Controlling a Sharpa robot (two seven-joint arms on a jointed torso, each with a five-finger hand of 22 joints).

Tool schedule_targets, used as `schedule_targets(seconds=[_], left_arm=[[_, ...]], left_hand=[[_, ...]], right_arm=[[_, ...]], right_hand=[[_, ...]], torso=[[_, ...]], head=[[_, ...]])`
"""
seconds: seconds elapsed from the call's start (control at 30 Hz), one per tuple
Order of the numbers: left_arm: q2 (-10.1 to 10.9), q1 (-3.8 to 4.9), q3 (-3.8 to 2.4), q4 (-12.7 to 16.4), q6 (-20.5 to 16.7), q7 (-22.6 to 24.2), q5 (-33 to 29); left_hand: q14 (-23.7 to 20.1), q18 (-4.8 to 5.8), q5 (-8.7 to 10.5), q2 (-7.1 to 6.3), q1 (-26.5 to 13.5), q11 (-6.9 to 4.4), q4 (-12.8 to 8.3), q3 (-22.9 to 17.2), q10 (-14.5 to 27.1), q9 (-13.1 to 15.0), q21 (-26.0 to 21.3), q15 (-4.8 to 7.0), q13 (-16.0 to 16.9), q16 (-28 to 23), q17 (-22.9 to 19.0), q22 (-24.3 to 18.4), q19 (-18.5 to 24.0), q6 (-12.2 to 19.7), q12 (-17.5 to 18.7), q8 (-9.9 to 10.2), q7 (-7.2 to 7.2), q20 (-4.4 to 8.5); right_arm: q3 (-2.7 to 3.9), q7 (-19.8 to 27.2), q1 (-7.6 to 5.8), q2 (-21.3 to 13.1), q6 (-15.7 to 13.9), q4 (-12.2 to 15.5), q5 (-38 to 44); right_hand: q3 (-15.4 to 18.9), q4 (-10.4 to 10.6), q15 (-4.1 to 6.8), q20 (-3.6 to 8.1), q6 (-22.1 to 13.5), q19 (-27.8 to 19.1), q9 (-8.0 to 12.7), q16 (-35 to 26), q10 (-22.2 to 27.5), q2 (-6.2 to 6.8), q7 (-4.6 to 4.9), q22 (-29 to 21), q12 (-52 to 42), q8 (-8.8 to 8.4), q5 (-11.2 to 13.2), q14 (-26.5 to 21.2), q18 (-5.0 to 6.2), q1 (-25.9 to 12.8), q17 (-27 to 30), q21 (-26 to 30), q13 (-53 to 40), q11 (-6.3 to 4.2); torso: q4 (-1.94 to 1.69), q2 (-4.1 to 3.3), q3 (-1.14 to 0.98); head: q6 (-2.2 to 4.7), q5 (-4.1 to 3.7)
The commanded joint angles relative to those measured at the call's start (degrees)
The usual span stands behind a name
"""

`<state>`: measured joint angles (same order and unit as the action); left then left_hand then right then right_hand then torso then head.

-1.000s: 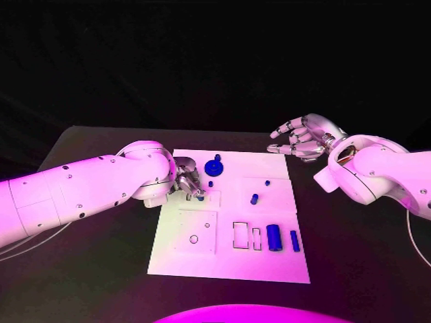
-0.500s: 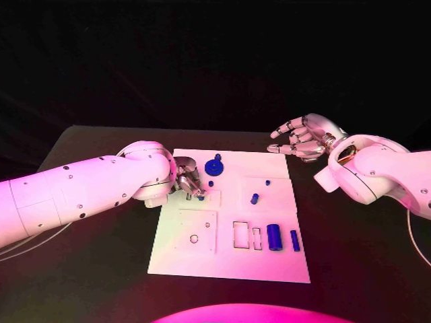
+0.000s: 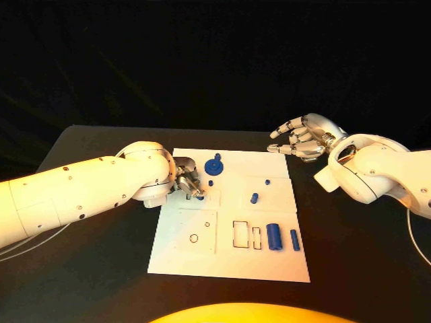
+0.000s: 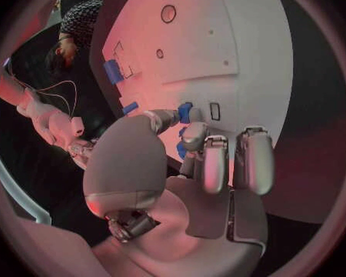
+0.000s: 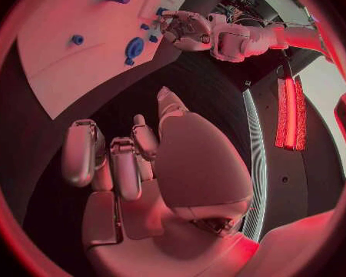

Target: Assemble the parts on the task board

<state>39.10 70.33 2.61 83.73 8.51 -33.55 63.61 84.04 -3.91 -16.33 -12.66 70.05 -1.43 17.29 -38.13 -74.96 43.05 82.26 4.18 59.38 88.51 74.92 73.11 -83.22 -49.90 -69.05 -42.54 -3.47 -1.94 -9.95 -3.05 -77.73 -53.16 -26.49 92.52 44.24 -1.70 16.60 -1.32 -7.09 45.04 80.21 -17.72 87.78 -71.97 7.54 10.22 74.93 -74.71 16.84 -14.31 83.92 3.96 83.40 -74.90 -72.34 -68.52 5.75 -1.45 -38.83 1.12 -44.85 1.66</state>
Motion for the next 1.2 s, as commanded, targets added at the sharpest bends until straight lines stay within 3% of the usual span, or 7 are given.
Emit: schedule_targets(seconds=[0.03, 0.87, 1.2], left_arm=[[0.0, -0.06, 0.00, 0.3, 0.8, 0.3, 0.8], [-0.4, -0.45, 0.03, 0.1, 0.7, 0.4, 0.8], [-1.0, -0.49, 0.09, -0.8, 0.6, 0.0, 0.0]], left_hand=[[5.2, 0.55, -0.22, 0.65, -0.1, 0.07, -11.4, -11.9, -0.5, 0.0, 0.3, 0.50, 0.2, -0.2, 12.5, 0.2, -0.1, -0.3, -0.4, -0.2, 0.52, 0.27], [5.2, 0.56, -0.65, 0.25, -1.0, -0.02, -11.7, -12.5, -1.0, 0.3, 0.3, 0.58, 0.7, -0.1, 12.6, 0.2, -0.2, -0.7, -0.8, -0.2, 0.64, 0.35], [5.2, 0.56, -0.36, 0.21, -3.5, -0.22, -10.9, -12.2, -1.5, 0.7, 0.3, 0.72, 1.0, -0.1, 12.7, 0.2, -0.2, -1.1, -1.0, -0.3, 0.96, 0.46]], right_arm=[[0.01, 0.3, 0.03, 0.0, 1.0, 0.0, 0.4], [0.01, 0.2, 0.04, 0.0, 1.0, 0.1, 0.4], [0.01, 0.2, 0.04, -0.1, 1.0, 0.1, 0.5]], right_hand=[[-0.3, 0.0, 0.32, 0.13, 0.2, -0.4, 0.1, -0.3, 0.0, -0.46, -0.07, 1.3, -0.3, 0.32, 0.4, 4.4, 0.47, -0.2, -8.3, 0.2, 0.0, -0.43], [-0.3, 0.0, 0.33, 0.14, 0.2, -0.4, 0.1, -0.3, 0.0, -0.50, -0.07, 1.2, -0.2, 0.40, 0.4, 4.4, 0.49, -0.5, -8.2, 0.3, 0.1, -0.44], [-0.3, 0.0, 0.33, 0.14, 0.2, -0.4, 0.1, -0.3, 0.0, -0.50, -0.07, 1.2, -0.2, 0.40, 0.4, 4.4, 0.49, -0.5, -8.2, 0.3, 0.1, -0.44]], torso=[[-0.01, -0.03, 0.04], [0.04, -0.07, -0.03], [0.01, -0.04, -0.04]], head=[[-0.04, 0.02], [-0.27, -0.13], [-0.29, -0.26]])
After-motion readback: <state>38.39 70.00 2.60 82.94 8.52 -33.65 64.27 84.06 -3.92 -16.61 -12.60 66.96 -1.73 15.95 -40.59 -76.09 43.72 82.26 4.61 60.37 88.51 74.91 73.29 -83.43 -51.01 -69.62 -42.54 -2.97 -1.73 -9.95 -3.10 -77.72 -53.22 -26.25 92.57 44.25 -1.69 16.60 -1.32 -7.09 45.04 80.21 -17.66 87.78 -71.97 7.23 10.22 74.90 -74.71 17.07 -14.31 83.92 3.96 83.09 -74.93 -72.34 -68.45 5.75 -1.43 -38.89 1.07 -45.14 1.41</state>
